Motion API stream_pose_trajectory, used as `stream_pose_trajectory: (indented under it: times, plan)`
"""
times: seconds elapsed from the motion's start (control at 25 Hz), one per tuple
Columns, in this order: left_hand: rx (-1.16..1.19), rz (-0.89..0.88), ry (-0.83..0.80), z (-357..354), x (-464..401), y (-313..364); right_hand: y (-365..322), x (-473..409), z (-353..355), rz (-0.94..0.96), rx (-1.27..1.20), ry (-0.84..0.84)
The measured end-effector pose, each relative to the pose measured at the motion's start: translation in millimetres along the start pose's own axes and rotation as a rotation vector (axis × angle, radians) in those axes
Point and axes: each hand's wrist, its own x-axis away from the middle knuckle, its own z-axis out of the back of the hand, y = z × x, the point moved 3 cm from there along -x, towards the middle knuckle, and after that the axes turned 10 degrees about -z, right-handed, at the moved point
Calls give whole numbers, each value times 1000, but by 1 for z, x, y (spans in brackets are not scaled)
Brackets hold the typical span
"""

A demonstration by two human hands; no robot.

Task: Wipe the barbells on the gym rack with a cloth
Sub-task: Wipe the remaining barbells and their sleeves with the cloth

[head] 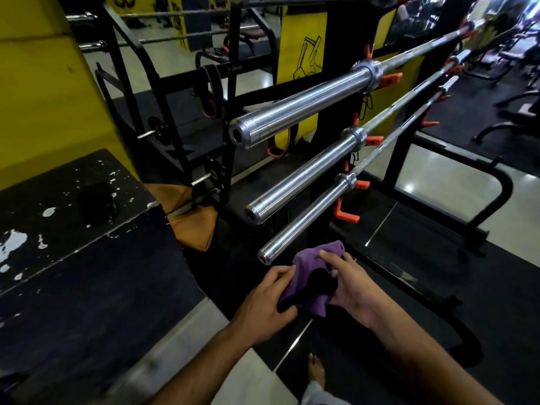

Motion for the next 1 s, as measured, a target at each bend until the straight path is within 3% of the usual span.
stream_pose_trajectory:
  times: [0.16,0.28,0.36,0.44,0.52,0.6,0.72,0.84,1.0]
  plan:
    - [-53,45,56,3,-8,-6,-8,4,11,128,389,142]
    - [-111,-8,78,14,-20,1,-11,7,18,291,965,148]
    - [-129,-70,73,24,-30,9,-10,5,19,431,1291,269]
    - [-123,-95,72,36,-39,11,-18,8,23,592,1297,344]
    - [-83,-82,72,47,-43,4,-28,13,30,690,1208,205]
    - [-60,-92,57,57,-43,-4,-38,20,38,647,1056,46]
    - [-73,-148,49,65,-40,-12,-46,25,42,600,933,-15]
    - [-47,-93,189,67,-38,-12,-48,24,42,638,863,-4]
    - [228,45,403,60,-34,-11,-49,22,39,783,834,118]
